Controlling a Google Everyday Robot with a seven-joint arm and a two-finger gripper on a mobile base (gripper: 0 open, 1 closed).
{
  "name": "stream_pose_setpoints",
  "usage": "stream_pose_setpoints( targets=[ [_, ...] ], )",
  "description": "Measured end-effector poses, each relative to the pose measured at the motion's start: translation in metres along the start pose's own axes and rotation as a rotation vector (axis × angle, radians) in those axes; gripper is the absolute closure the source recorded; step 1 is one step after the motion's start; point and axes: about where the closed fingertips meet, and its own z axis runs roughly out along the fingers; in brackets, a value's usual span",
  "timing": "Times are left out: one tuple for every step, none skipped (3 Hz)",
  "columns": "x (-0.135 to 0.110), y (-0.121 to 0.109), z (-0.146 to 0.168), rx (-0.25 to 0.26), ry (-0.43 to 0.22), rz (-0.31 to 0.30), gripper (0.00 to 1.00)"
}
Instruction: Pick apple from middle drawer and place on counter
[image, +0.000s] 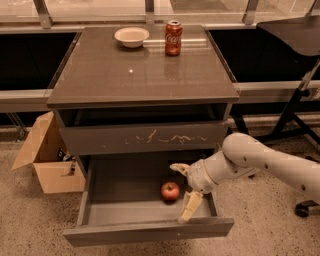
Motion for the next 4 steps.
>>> stream_pose_setpoints(
  targets=[
    [0.031, -0.011, 0.008, 0.022, -0.013, 0.031, 0.00],
    [0.068, -0.023, 0.020, 0.056, -0.033, 0.071, 0.00],
    [0.090, -0.040, 0.033, 0.079, -0.051, 0.089, 0.00],
    [0.100, -0.064, 0.047, 0.098, -0.065, 0.100, 0.00]
  ],
)
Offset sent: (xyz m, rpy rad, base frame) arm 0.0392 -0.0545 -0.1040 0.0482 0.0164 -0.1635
